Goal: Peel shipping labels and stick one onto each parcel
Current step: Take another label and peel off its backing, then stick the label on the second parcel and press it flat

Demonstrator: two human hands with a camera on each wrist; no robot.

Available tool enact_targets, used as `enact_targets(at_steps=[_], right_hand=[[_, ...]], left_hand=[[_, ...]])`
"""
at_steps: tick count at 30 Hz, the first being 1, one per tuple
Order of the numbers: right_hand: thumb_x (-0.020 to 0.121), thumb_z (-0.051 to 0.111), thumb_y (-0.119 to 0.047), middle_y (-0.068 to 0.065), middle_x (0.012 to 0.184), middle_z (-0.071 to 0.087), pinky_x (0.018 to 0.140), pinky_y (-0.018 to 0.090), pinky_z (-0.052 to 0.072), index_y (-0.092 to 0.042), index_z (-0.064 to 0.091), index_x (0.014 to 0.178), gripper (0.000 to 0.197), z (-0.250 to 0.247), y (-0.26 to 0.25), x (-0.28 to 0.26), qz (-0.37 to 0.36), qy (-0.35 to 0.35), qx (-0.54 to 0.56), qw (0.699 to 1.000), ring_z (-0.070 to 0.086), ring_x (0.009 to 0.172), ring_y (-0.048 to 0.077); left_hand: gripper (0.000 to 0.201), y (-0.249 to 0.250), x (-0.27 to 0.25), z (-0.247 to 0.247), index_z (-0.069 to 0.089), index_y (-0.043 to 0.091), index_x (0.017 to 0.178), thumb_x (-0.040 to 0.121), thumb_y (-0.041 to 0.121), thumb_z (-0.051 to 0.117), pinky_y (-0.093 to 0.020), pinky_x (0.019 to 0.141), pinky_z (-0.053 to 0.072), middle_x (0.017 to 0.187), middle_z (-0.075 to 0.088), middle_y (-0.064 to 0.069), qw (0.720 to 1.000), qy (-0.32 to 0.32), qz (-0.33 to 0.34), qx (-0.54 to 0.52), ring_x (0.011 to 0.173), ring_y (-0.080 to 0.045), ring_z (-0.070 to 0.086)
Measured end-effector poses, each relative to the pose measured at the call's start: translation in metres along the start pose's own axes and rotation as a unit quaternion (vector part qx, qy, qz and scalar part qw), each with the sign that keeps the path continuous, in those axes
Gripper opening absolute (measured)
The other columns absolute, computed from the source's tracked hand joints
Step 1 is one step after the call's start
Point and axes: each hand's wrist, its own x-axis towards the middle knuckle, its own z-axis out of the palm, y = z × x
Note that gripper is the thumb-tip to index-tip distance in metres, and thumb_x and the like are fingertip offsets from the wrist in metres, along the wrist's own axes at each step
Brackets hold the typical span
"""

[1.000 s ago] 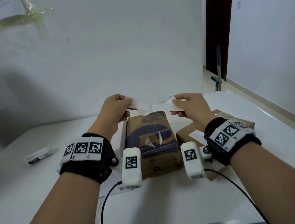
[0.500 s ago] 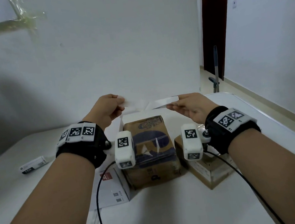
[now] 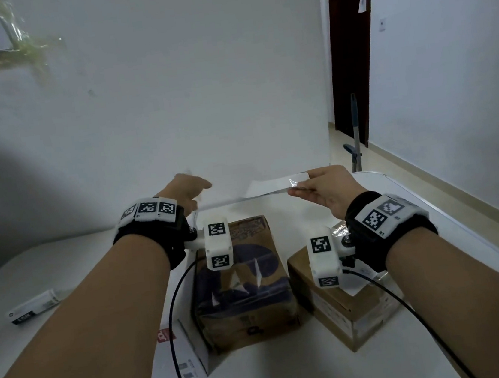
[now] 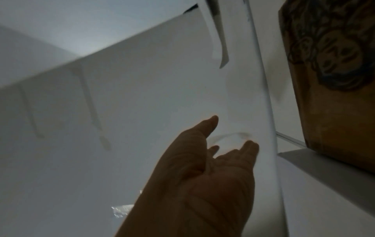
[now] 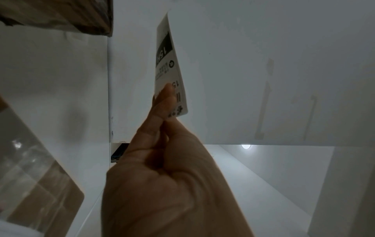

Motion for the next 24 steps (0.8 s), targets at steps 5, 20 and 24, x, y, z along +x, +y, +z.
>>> enact_targets(at_steps=[5,20,24], right_hand=[[0.087,0.053,0.019,0.022,0.087,0.063,0.055,0.019,0.059,0.01,0.063,0.096,0.016,0.002,0.001,-0.002,-0.002,-0.006,-0.009,1.0,0.07,0.066,0.026],[0.087,0.053,0.018,0.029,0.107,0.057,0.05,0.018,0.056,0.006,0.057,0.095,0.015,0.02,0.006,-0.043,-0.002,-0.061,0.023,0.998,0.073,0.055,0.024],[0.088,0.055,0.014,0.021,0.091,0.063,0.052,0.019,0.057,0.004,0.051,0.107,0.021,0.019,0.009,-0.05,0.015,-0.072,0.041,0.996,0.073,0.059,0.022]], left_hand=[[0.048,0.016,-0.012,0.015,0.042,0.001,0.139,0.093,0.007,0.055,-0.03,0.075,0.038,0.108,0.049,-0.005,0.985,0.024,0.117,0.126,0.093,-0.02,0.049],[0.017,-0.017,-0.082,0.014,0.06,0.011,0.099,0.085,0.018,0.068,-0.034,0.084,0.046,0.098,0.058,-0.002,0.817,-0.039,0.465,0.339,0.091,-0.017,0.052],[0.005,-0.028,-0.094,0.009,0.06,0.015,0.092,0.089,0.018,0.062,-0.041,0.079,0.05,0.091,0.061,0.001,0.834,-0.003,0.467,0.294,0.086,-0.018,0.056]])
